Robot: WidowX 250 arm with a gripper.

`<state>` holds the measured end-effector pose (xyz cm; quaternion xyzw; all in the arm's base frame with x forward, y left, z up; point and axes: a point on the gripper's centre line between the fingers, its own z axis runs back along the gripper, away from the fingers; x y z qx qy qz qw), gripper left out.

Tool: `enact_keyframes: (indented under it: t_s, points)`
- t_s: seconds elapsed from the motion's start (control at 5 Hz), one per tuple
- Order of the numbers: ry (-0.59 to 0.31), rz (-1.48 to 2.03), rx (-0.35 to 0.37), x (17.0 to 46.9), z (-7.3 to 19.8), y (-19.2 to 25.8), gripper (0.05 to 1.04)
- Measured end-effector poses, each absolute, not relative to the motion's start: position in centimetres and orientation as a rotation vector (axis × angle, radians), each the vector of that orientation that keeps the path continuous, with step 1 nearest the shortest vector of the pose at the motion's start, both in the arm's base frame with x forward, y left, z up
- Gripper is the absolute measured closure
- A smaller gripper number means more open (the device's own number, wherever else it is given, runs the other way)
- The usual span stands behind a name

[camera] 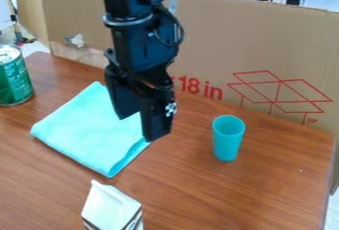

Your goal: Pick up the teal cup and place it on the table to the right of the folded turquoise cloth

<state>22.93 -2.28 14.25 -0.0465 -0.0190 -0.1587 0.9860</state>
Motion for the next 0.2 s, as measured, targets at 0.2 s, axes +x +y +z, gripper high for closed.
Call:
enact_keyframes:
  t_s: [0.2]
  points:
    - [-0.027,-0.338,-0.089,22.39,14.55,-3.75,0.083]
